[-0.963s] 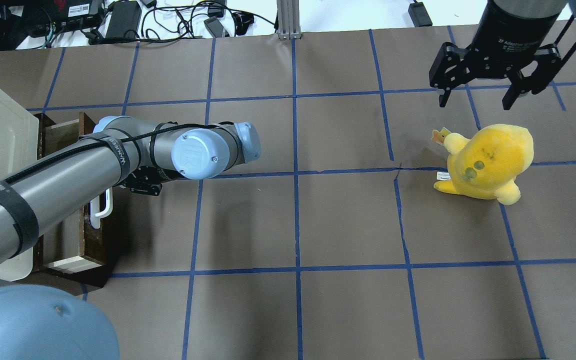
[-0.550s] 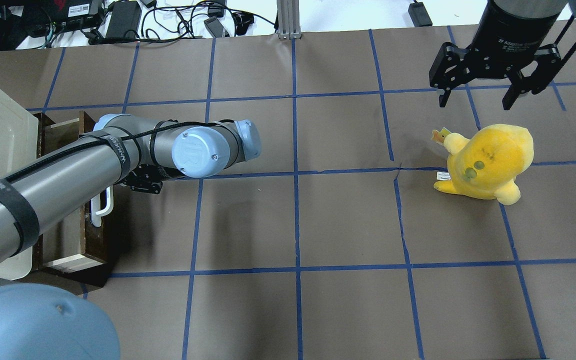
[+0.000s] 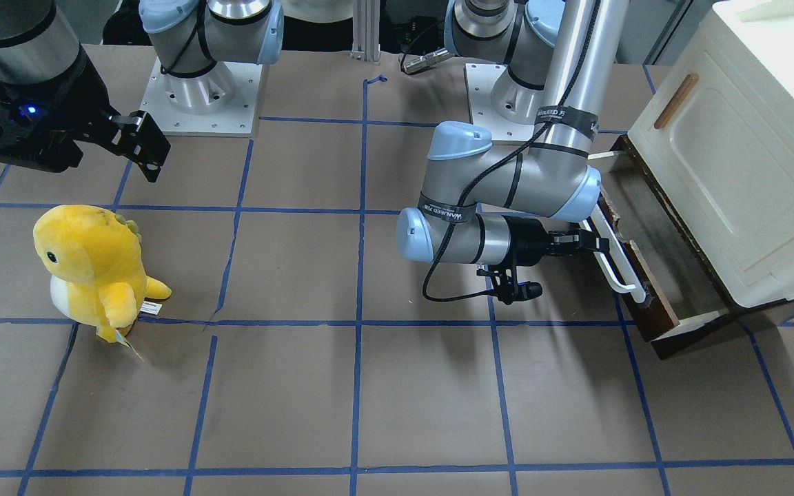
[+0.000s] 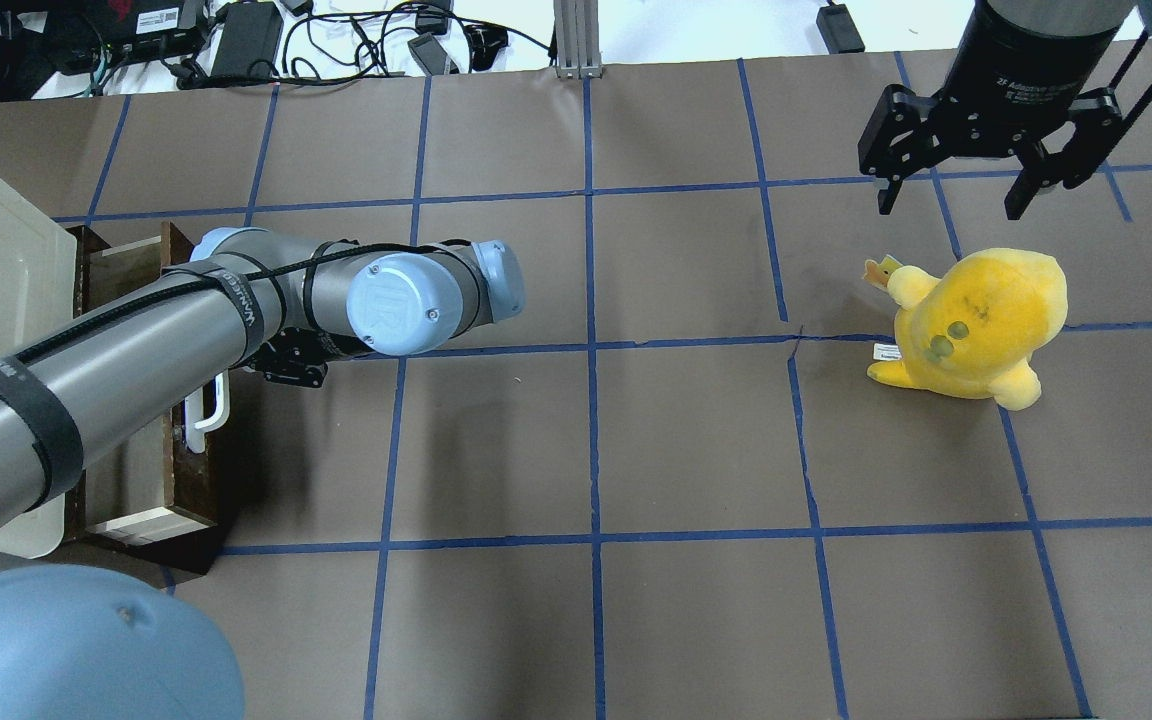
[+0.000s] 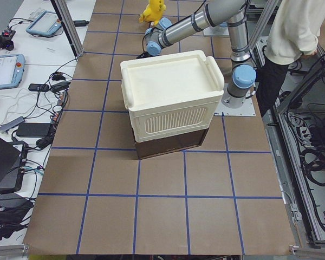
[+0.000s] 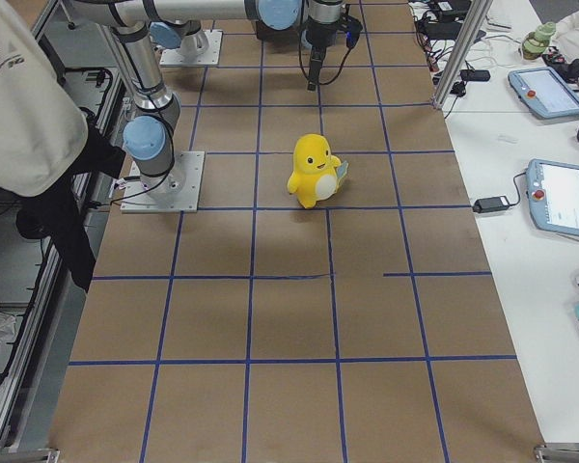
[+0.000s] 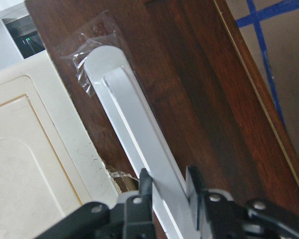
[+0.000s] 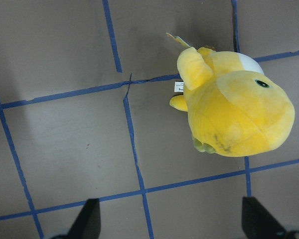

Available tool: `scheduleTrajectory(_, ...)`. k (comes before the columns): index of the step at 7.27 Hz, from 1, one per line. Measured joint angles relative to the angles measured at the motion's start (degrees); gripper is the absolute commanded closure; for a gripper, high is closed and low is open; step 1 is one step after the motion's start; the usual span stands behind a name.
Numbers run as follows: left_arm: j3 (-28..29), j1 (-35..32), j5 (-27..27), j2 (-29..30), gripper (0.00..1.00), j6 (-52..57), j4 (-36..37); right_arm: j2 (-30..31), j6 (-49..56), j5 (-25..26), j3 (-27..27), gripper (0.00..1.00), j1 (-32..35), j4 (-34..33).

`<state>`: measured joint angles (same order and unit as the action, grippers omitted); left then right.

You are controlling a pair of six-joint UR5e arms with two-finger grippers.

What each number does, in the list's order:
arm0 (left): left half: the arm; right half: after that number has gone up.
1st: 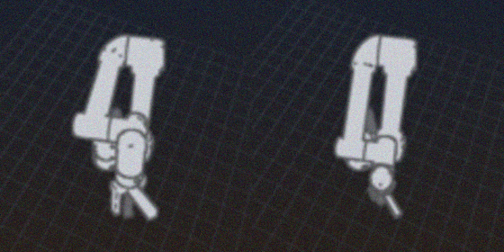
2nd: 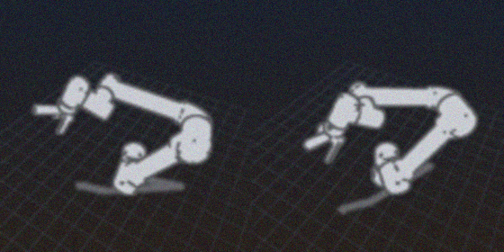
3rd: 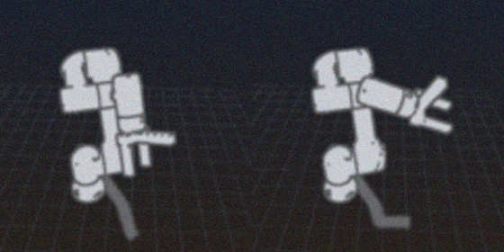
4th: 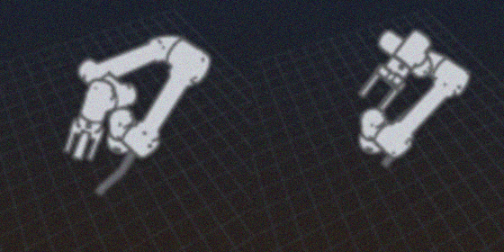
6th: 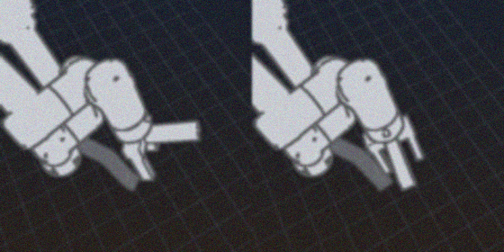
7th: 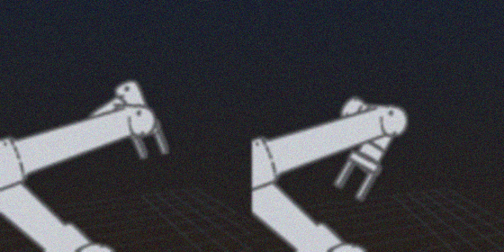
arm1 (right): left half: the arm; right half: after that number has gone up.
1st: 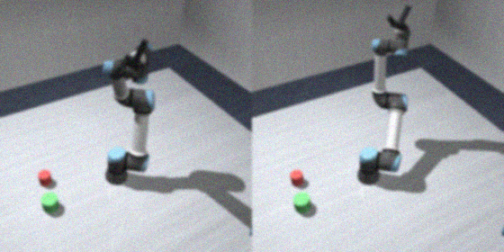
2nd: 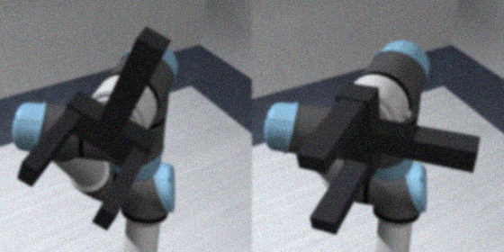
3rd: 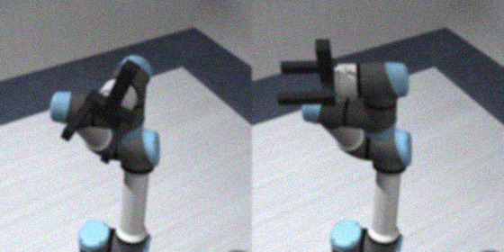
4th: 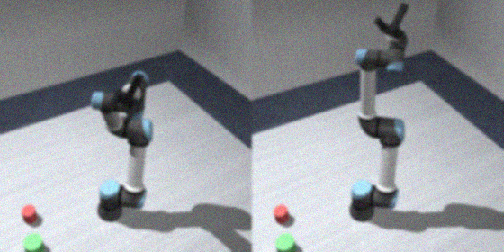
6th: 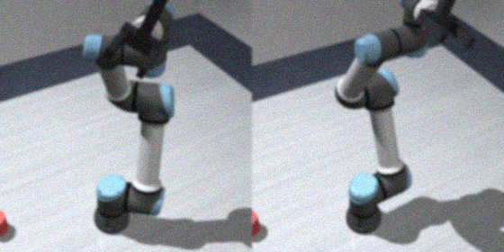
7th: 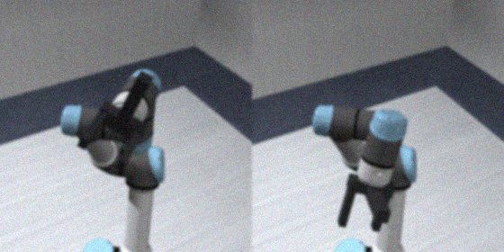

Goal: Pull drawer sideways
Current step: 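Pull the handle with the left gripper, sliding the drawer out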

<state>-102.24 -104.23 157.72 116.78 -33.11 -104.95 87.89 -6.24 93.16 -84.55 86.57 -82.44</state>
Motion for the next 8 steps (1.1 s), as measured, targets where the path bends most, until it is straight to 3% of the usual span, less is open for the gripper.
scheduleTrajectory(2,0.03,-0.6,-0.11,0.04,0.85,0.05,-0.12,0.0,-0.01,0.0,0.0,0.0,0.0,0.0)
scheduleTrajectory(6,-0.04,-1.6,-0.14,0.07,0.87,0.56,-0.35,0.0,0.0,0.0,0.0,0.0,-0.02,0.04)
scheduleTrajectory(7,0.05,-1.79,-0.15,0.05,0.77,0.75,-0.33,0.0,0.0,0.0,0.0,0.0,-0.01,0.05)
scheduleTrajectory(8,0.2,-1.79,-0.15,0.03,0.43,0.76,-0.28,0.0,0.0,0.0,0.0,0.0,0.0,0.03)
